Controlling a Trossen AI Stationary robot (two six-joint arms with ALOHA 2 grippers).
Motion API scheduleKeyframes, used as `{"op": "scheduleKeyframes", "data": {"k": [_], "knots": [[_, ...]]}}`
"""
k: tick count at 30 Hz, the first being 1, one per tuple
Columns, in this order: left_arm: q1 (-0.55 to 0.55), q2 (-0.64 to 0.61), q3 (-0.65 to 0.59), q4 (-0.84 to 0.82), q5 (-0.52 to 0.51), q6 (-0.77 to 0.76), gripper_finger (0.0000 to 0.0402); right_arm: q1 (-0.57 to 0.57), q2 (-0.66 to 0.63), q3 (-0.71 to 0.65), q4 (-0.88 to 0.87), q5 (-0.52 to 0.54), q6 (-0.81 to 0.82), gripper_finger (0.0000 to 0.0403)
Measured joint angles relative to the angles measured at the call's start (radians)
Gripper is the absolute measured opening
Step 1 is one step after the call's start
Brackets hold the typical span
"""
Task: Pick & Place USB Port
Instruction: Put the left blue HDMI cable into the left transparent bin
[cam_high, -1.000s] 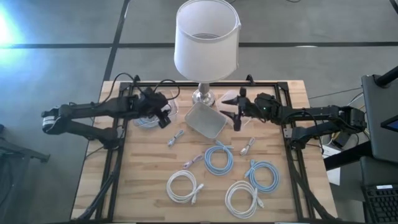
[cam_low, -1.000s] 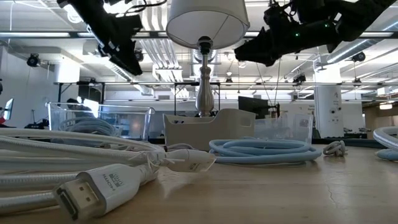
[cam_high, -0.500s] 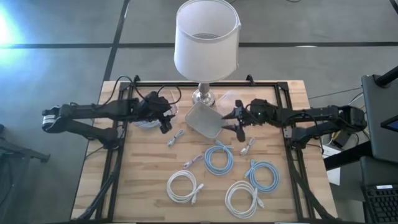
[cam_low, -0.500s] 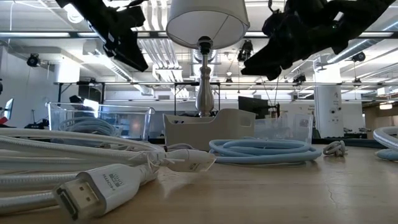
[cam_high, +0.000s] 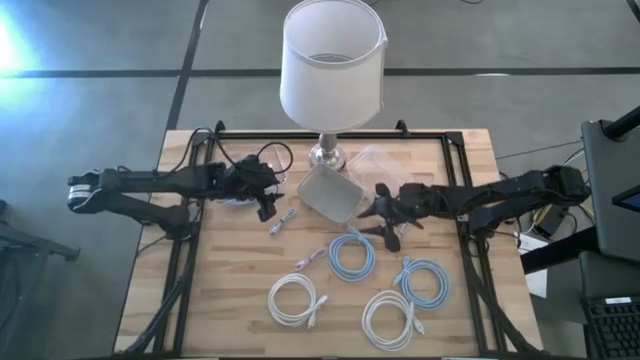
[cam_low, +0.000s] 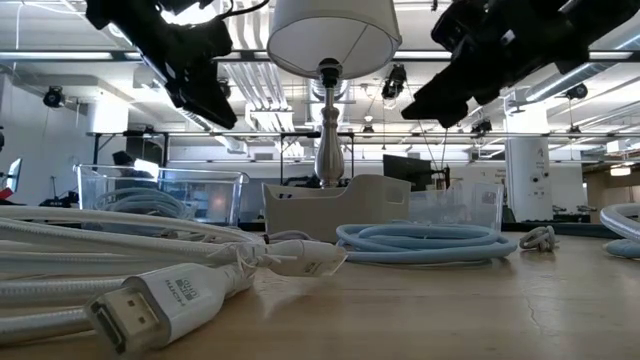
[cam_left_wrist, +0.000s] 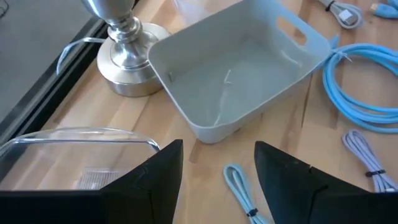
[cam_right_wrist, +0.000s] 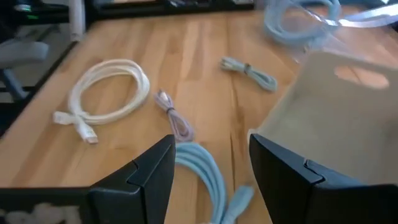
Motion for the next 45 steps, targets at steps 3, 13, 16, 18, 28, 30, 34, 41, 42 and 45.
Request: {"op": "scheduleKeyframes", "data": {"k": [3,13,16,18,28,30,34,41,42,45], "knots": [[0.0,0.0,-0.008,0.015,0.0,0.0,0.0202,0.04,0.0,0.0,-0.031,0.097,0.046,0.0203],[0.0,0.0,-0.008,0.017,-0.002,0.0,0.0202,0.098,0.019,0.0,-0.134,0.181,0.191,0.0203],[0.0,0.0,-0.008,0.017,-0.002,-0.001,0.0202,0.098,0.073,0.0,-0.125,0.19,0.228,0.0203],[0.0,0.0,-0.008,0.016,-0.002,-0.001,0.0202,0.098,0.117,0.001,-0.129,0.19,0.256,0.0203],[0.0,0.0,-0.008,0.016,-0.003,-0.003,0.0202,0.098,0.281,0.074,-0.138,0.187,0.29,0.0203],[0.0,0.0,-0.008,0.017,-0.003,-0.003,0.0202,0.098,0.307,0.085,-0.146,0.187,0.29,0.0203],[0.0,0.0,-0.008,0.016,-0.003,-0.004,0.0202,0.098,0.347,0.115,-0.15,0.187,0.289,0.0203],[0.0,0.0,-0.008,0.016,-0.003,-0.004,0.0202,0.098,0.406,0.156,-0.247,0.188,0.289,0.0203],[0.0,0.0,-0.008,0.015,-0.003,-0.004,0.0202,0.098,0.415,0.159,-0.246,0.188,0.289,0.0203],[0.0,0.0,-0.013,0.016,-0.003,-0.004,0.0202,0.098,0.446,0.17,-0.244,0.188,0.289,0.0203]]}}
